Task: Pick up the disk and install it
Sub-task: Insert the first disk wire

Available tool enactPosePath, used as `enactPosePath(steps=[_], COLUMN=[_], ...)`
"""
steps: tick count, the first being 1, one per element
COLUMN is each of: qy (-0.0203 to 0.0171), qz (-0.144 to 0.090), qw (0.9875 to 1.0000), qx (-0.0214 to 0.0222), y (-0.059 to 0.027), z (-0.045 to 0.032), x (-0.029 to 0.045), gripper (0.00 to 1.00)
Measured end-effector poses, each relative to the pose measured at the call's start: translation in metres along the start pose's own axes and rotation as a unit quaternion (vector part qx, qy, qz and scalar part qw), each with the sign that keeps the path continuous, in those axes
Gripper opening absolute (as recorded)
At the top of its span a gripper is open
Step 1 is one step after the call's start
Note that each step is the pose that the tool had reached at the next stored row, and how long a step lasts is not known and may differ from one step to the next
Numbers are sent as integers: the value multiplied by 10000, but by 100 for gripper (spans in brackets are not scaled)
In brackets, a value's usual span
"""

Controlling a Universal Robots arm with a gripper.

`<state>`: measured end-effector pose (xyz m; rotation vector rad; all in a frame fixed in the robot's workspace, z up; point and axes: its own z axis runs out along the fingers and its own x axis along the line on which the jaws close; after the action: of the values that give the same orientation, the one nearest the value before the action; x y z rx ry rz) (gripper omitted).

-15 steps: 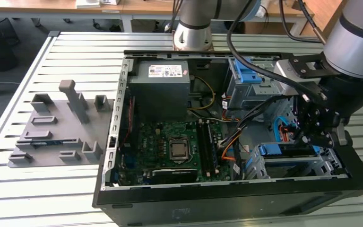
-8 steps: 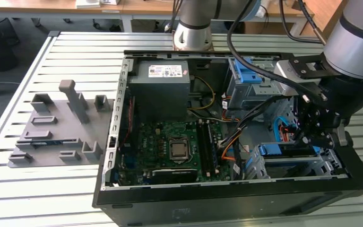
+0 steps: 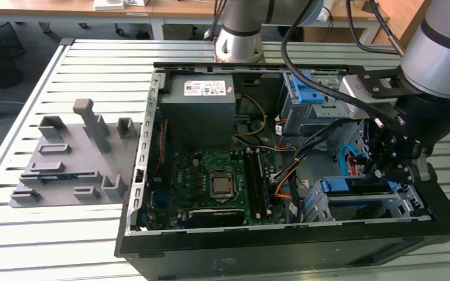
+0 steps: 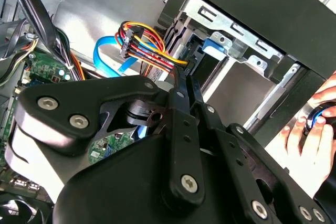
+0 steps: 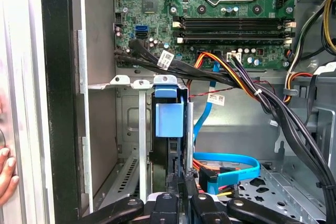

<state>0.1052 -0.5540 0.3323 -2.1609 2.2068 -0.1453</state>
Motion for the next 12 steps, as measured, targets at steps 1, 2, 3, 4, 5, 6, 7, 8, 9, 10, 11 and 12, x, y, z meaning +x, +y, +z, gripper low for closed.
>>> enactPosePath(steps=[1,2,3,4,5,6,7,8,9,10,11,12], qy=[-1,-2,-4,-4,-5,-6,-7,-8,-8,-7,-8,-8], qz=[0,0,1,1,1,2,2,2,2,2,2,2], qw=[10000,10000,10000,10000,10000,10000,10000,10000,10000,10000,10000,10000], qx=[-1,-3,-4,-5,-6,-8,-9,-10,-12,-13,-15,-16], y=[0,1,1,1,1,2,2,2,2,3,3,3], z=[2,5,9,11,13,16,19,22,25,27,30,31], x=[0,0,0,1,1,1,1,1,2,2,2,2], gripper=[16,16,16,16,16,16,16,16,16,16,16,16])
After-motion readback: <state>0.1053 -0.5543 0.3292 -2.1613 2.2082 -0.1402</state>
